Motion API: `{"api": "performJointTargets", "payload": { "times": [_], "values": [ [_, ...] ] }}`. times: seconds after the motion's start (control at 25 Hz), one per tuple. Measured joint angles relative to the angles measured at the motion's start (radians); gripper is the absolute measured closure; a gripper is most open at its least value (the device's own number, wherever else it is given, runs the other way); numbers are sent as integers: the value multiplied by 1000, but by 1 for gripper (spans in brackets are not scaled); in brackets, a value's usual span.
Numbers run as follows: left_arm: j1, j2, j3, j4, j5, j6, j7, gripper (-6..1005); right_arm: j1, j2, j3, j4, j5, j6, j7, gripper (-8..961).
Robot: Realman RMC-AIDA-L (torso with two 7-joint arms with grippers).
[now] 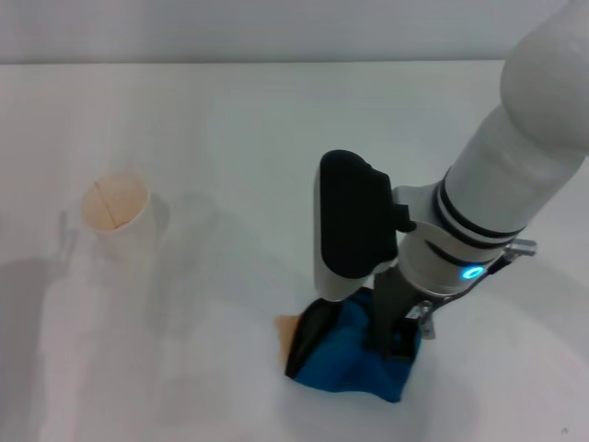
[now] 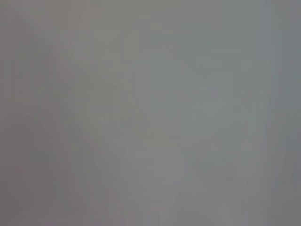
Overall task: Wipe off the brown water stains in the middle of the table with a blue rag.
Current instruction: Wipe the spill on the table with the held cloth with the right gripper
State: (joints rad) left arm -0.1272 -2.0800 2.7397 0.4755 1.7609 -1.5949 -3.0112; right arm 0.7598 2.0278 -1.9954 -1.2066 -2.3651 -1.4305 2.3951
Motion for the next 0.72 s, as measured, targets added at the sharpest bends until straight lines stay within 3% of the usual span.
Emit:
{"api": "performJointTargets", "payload": {
  "times": [0.36,0.72],
  "values": [
    [0,0,0,0,0,0,0,123,-3,0,-110,10,49,180,1,916],
    [0,0,0,0,0,4,0,123,-5,0,-129,13,129,280,-1,918]
  ]
}}
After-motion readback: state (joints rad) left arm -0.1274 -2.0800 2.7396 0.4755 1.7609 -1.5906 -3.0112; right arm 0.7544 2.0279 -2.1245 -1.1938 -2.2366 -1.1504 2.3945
